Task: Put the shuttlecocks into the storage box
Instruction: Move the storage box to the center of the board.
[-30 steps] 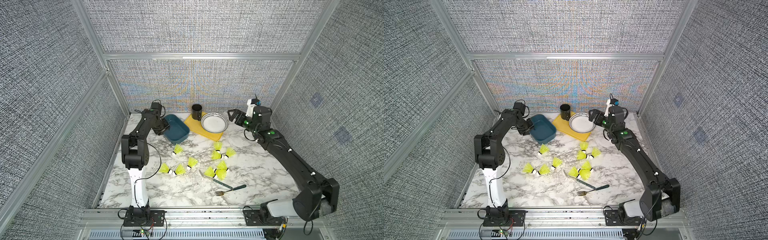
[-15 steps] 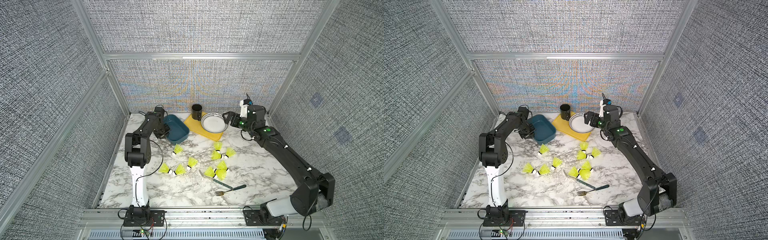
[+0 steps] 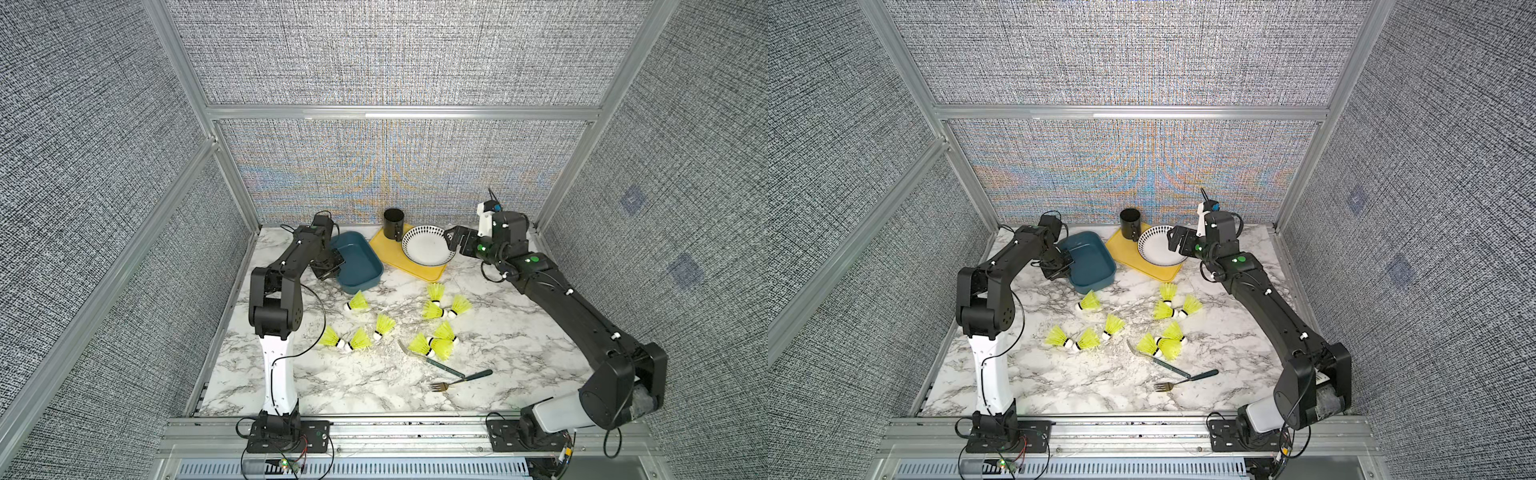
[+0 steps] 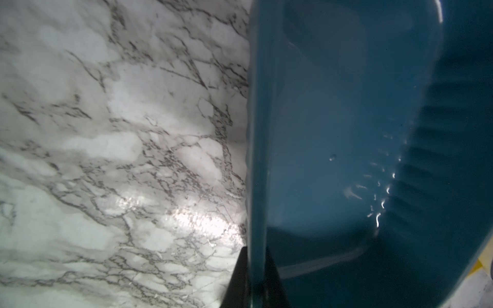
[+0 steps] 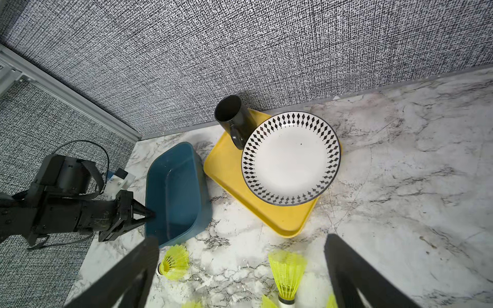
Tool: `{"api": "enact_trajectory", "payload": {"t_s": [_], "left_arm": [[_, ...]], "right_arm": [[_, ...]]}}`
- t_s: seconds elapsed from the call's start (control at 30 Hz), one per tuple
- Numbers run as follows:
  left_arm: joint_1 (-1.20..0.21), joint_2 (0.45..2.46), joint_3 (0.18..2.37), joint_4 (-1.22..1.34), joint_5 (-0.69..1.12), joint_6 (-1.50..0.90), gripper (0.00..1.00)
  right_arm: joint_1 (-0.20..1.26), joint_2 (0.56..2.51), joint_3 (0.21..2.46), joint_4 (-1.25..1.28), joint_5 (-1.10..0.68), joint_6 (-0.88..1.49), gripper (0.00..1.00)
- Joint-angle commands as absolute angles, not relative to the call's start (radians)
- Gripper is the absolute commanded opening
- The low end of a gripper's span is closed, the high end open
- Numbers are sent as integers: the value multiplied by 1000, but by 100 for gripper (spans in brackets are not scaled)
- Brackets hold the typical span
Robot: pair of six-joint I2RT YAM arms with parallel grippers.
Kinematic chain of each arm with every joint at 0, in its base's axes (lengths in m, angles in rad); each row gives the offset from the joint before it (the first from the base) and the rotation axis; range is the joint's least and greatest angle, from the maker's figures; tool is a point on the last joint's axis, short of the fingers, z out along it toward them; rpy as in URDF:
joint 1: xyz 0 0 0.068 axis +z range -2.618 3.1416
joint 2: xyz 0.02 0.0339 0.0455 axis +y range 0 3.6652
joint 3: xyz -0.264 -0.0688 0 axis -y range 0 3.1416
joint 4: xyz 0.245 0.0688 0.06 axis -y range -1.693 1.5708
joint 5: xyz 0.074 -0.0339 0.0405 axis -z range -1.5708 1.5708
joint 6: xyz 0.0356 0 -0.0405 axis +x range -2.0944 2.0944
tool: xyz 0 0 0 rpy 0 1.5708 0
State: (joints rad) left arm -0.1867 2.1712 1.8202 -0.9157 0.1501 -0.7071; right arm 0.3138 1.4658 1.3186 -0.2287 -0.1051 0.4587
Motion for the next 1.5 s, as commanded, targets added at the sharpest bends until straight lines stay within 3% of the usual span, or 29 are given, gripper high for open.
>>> {"api": "enact_trajectory", "payload": {"t_s": [0.0,0.97,1.47], "left_arm": [[-204,2144,1807,-907,144,-682,2],[-422,2068,1699,-857,204,-614,2],[-465,2032,1640,-910,186,-552,2]], "right_arm": [[318,1464,1315,-230,-89,445,98],[331,1457,1275,-238,-81,434,98],[334,1423,1229,-256,-71,429,98]]}}
